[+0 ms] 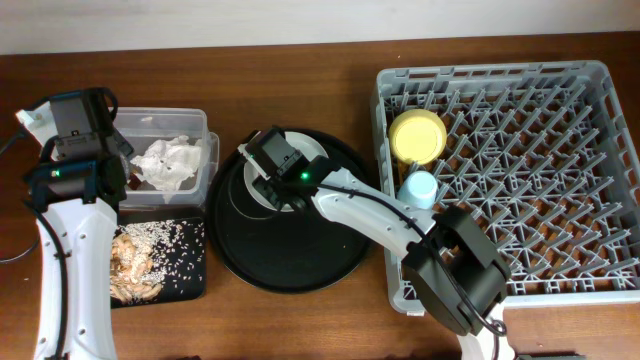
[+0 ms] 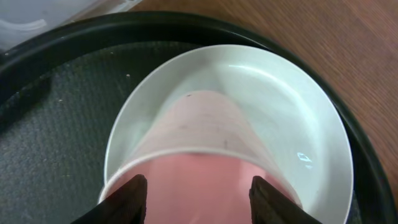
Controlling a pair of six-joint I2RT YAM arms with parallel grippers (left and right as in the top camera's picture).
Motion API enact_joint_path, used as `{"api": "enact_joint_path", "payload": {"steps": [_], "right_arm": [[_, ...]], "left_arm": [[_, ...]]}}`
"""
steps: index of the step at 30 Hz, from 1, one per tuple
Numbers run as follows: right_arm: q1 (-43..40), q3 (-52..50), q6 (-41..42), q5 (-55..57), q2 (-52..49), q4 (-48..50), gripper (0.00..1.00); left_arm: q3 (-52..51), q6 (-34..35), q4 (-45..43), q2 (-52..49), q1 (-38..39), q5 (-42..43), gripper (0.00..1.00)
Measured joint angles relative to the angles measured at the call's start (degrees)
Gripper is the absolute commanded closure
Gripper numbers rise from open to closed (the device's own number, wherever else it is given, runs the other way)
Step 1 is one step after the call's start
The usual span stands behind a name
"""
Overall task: Sort waste into correct bins and load items into the dishwasher rack
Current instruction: 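Grasp the pink cup with the right gripper and place it in the rack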
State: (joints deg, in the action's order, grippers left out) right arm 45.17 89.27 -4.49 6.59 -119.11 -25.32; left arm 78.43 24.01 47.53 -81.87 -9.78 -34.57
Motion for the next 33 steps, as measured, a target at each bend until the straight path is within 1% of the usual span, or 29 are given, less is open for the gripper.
{"api": "enact_joint_path", "payload": {"steps": [1, 2, 4, 6, 7, 8, 10, 12, 13, 16, 18, 20, 22, 23, 26, 27, 28, 33], "right_arm": [[0.09, 0.00, 0.04, 0.00, 0.35, 0.00, 0.41], [0.17, 0.00, 0.02, 0.00, 1.55, 0.04, 0.34], [-0.37, 0.00, 0.02, -0.15, 2.86, 0.26, 0.27], [-1.31, 0.00, 0.17, -0.17, 3.06, 0.63, 0.24], [-1.60, 0.13, 0.15, -0.55, 3.06, 1.60, 0.25], [-1.64, 1.38, 0.20, -2.05, 3.08, 1.38, 0.29], [-1.57, 4.50, 0.22, -7.76, 3.15, -0.92, 0.35], [-0.92, 8.70, 0.22, -12.57, 3.34, -2.62, 0.47], [-0.02, 9.05, -0.09, -13.40, 3.45, -2.99, 0.49], [2.51, 9.05, 0.02, -13.53, 3.21, -3.41, 0.52], [2.56, 9.05, 0.00, -12.85, 0.68, -2.73, 0.59], [2.56, 9.05, 0.02, -11.78, -2.51, -2.12, 0.61], [2.56, 9.03, 0.02, -9.51, -3.43, -2.10, 0.69], [2.56, 9.03, 0.02, -8.07, -3.43, -2.08, 0.71], [2.56, 9.03, 0.00, -7.02, -3.43, -2.08, 0.70], [2.56, 9.03, -0.02, -6.91, -3.43, -1.97, 0.64], [2.56, 9.03, -0.11, -6.69, -3.43, -1.90, 0.62], [2.45, 8.96, -0.02, -6.36, -4.09, -0.57, 0.62]], "left_arm": [[0.00, 0.00, 0.00, 0.00, 0.00, 0.00, 0.01], [0.00, 0.00, 0.00, 0.00, 0.00, 0.02, 0.01], [0.00, 0.00, 0.00, 0.00, 0.00, 0.00, 0.01], [0.00, 0.00, 0.00, 0.00, 0.00, 0.00, 0.01], [0.00, 0.00, 0.00, 0.00, 0.00, 0.00, 0.01], [0.00, 0.00, 0.00, 0.00, 0.00, 0.00, 0.01], [0.00, 0.00, 0.00, 0.00, 0.00, 0.02, 0.01], [0.00, 0.00, -0.02, 0.00, 0.00, 0.00, 0.01], [0.00, 0.00, -0.02, 0.00, 0.00, 0.00, 0.01], [0.00, 0.00, 0.00, 0.00, 0.00, 0.02, 0.01], [0.00, 0.00, 0.00, 0.00, 0.00, 0.00, 0.01], [0.00, 0.00, 0.00, 0.00, 0.00, 0.02, 0.01], [0.00, 0.00, 0.00, 0.00, 0.00, 0.00, 0.01], [0.00, 0.00, 0.00, 0.00, 0.00, 0.00, 0.01], [0.00, 0.00, 0.00, 0.00, 0.00, 0.00, 0.01], [0.00, 0.00, 0.00, 0.00, 0.00, 0.00, 0.01], [0.00, 0.00, 0.00, 0.00, 0.00, 0.00, 0.01], [0.00, 0.00, 0.00, 0.00, 0.00, 0.02, 0.01]]}}
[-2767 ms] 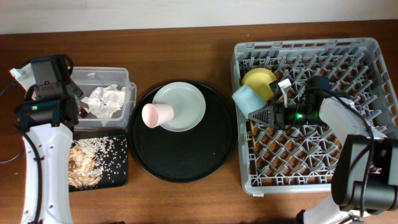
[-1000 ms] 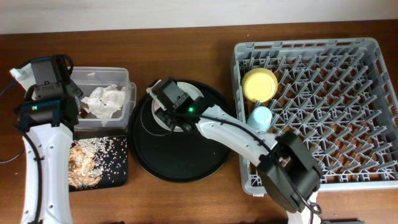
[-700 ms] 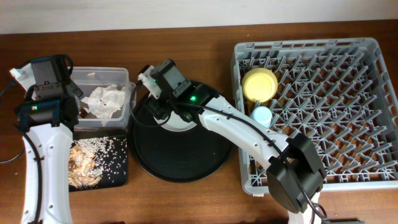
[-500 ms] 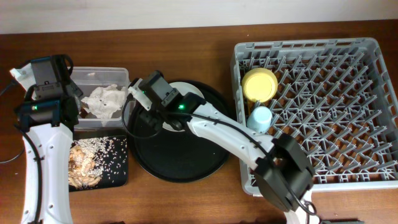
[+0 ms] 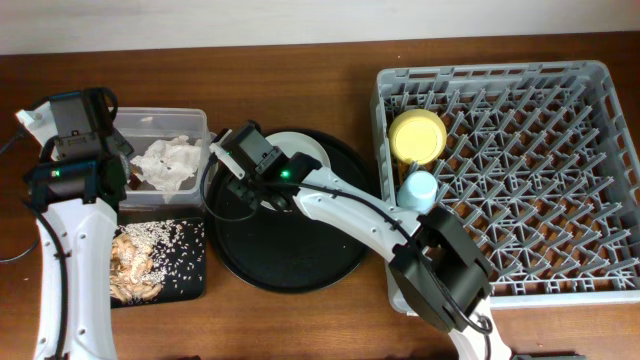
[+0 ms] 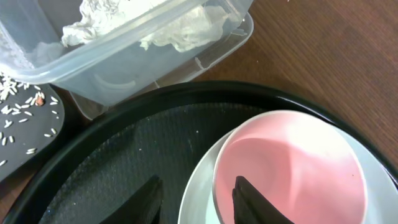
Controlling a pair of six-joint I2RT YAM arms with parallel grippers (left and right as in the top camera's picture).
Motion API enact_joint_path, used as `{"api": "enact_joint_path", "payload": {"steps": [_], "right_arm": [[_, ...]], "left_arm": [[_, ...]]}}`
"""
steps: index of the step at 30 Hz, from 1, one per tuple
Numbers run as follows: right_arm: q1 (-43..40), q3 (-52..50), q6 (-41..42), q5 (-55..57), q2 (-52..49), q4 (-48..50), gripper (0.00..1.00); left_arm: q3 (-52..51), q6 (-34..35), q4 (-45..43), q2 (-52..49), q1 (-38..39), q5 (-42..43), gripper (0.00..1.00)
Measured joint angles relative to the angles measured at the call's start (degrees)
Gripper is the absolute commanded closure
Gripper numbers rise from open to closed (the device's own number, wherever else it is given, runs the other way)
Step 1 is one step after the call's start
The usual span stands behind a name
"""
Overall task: Sort waste into correct bins and load items into the dishwasher rack
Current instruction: 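Grasp the pink cup with the right gripper and place it in the rack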
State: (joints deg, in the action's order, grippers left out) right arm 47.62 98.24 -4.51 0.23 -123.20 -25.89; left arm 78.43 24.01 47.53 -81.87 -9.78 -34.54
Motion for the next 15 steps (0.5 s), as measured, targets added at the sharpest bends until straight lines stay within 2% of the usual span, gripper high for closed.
{"api": "enact_joint_path", "payload": {"steps": [9, 10, 11, 15], "right_arm": [[-1.46, -0.85, 0.00, 0.00, -0.22, -1.01, 0.62], [-1.46, -0.87, 0.00, -0.02, -0.24, -1.46, 0.66], [-1.46, -0.87, 0.04, -0.02, -0.24, -1.53, 0.80], [-1.46, -0.87, 0.13, 0.20, -0.26, -1.62, 0.96]], "left_arm": [[0.00, 0.00, -0.02, 0.00, 0.00, 0.00, 0.01], [0.00, 0.00, 0.00, 0.00, 0.00, -0.02, 0.01], [0.00, 0.00, -0.02, 0.00, 0.00, -0.02, 0.01], [0.00, 0.00, 0.00, 0.00, 0.00, 0.00, 0.01]]}}
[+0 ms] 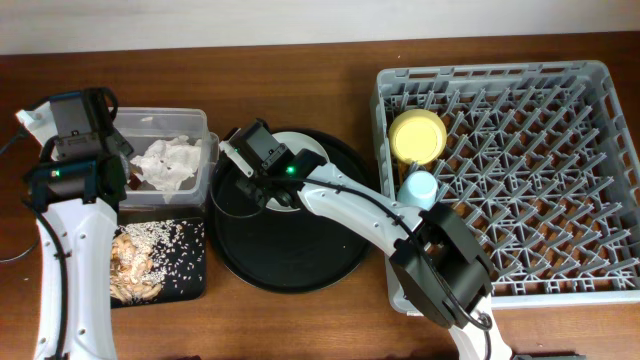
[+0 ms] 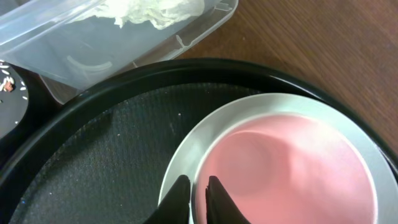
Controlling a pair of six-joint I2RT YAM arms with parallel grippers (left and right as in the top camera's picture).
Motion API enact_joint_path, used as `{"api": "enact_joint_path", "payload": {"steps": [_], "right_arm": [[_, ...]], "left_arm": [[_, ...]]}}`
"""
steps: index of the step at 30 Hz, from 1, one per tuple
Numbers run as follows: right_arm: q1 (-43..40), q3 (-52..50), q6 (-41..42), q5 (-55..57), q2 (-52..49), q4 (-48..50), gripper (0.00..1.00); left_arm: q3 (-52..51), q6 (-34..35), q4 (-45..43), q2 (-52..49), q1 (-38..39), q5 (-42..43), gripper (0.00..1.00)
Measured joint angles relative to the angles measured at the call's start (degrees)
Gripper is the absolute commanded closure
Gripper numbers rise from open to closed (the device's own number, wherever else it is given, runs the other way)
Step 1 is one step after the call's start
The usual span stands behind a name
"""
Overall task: Sort waste into correct bins and load items into the dishwasher rack
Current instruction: 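Grasp the pink cup with the right gripper and place it in the rack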
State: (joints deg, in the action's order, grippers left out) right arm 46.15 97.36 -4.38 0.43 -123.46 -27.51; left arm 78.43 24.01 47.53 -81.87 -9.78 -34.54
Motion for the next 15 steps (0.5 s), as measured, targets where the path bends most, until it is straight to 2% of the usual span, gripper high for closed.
{"api": "enact_joint_path", "payload": {"steps": [3, 5, 6, 11, 13, 15], "right_arm": [[0.00, -0.02, -0.13, 0.44, 0.04, -0.74, 0.96], [0.02, -0.20, -0.09, 0.72, 1.92, -5.70, 0.96], [0.00, -0.52, 1.36, -0.04, 5.27, -10.64, 0.96], [-0.61, -0.74, 10.19, -4.59, 36.87, -36.02, 0.96], [-3.74, -0.39, 15.10, -5.44, 45.55, -46.86, 0.96], [-7.65, -0.52, 17.14, -11.08, 47.89, -52.37, 0.96]], "left_arm": [[0.00, 0.00, 0.00, 0.00, 0.00, -0.02, 0.01], [0.00, 0.00, -0.07, 0.00, 0.00, -0.02, 0.01], [0.00, 0.00, -0.02, 0.00, 0.00, 0.00, 0.01], [0.00, 0.00, 0.02, 0.00, 0.00, -0.04, 0.01], [0.00, 0.00, 0.00, 0.00, 0.00, -0.02, 0.01], [0.00, 0.00, -0.02, 0.00, 0.00, -0.02, 0.01]]}}
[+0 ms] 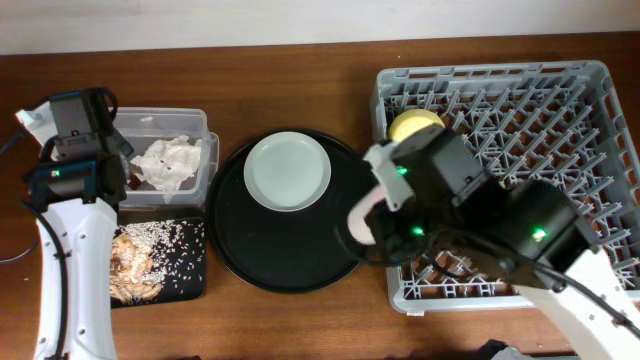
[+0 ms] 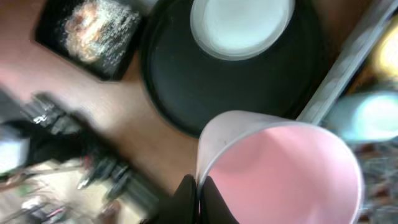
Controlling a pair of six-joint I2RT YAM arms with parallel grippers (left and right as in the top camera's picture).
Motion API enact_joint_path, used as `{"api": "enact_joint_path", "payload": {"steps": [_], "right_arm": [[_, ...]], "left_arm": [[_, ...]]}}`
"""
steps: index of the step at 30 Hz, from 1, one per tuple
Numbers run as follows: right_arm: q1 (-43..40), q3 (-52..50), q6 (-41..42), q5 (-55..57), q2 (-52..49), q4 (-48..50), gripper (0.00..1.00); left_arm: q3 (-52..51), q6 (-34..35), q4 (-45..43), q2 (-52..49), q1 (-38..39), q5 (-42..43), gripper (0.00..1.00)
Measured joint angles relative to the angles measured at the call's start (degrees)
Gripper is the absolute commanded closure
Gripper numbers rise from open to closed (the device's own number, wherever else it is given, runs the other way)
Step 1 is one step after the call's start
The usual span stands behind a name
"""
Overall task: Sort waste into correct bins and load items into the dishwasher rack
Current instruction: 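Grasp the pink cup with the right gripper and place it in the rack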
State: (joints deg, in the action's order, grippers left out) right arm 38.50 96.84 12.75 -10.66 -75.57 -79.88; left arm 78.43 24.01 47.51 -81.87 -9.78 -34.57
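My right gripper (image 2: 198, 199) is shut on the rim of a pink cup (image 2: 286, 168), one finger inside and one outside. The wrist view is blurred. Overhead, the cup (image 1: 361, 218) hangs high over the right edge of the black tray (image 1: 290, 260), beside the grey dishwasher rack (image 1: 600, 75), with the right gripper (image 1: 378, 236) next to it. A white plate (image 1: 288, 171) lies bare on the tray. My left gripper (image 1: 118, 145) stays over the clear bin's left end; its jaws are too small to read.
A clear bin (image 1: 160, 115) holds crumpled paper. A black bin (image 1: 195, 285) in front of it holds rice and scraps. A yellow cup (image 1: 408, 124) stands in the rack's near-left corner, partly behind my right arm. A blurred blue cup (image 2: 373, 115) shows beside the rack's edge.
The pink cup stood on the white plate with my right gripper shut on its rim. Now it is lifted high and to the right, by the rack's left side. The plate is bare.
My right gripper's open fingers were around the pink cup on the plate. Then they stood open at its rim, then shut on the rim. Now the cup is off the plate and up by the rack. The left arm stayed still throughout.
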Motion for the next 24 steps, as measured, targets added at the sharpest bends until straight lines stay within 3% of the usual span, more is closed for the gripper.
{"api": "enact_joint_path", "payload": {"steps": [4, 6, 9, 13, 16, 19, 24], "right_arm": [[-5.97, -4.85, 0.79, -10.51, 4.70, -0.42, 0.96], [-10.34, -15.78, -0.02, -16.24, 7.74, 6.25, 0.96], [-19.93, -31.65, -6.49, -31.93, 7.48, 14.34, 0.96], [-35.36, -37.83, -22.95, -53.02, 7.48, 9.97, 0.96], [-37.79, -39.89, -29.33, -57.29, 6.12, 9.46, 0.96], [-38.64, -41.53, -35.65, -57.66, -1.73, 9.35, 0.96], [-49.07, -41.62, -40.46, -57.33, -7.69, 8.79, 0.96]], "left_arm": [[0.00, 0.00, -0.02, 0.00, 0.00, 0.00, 0.01], [0.02, 0.00, -0.09, 0.00, 0.00, -0.04, 0.01], [0.02, 0.00, -0.09, 0.00, 0.00, 0.02, 0.01], [0.02, 0.00, -0.07, 0.00, 0.00, 0.00, 0.01], [0.02, 0.00, -0.07, 0.00, 0.00, 0.00, 0.01], [0.02, 0.00, -0.02, 0.00, 0.00, 0.00, 0.01], [0.02, 0.00, 0.00, 0.00, 0.00, 0.00, 0.01]]}}
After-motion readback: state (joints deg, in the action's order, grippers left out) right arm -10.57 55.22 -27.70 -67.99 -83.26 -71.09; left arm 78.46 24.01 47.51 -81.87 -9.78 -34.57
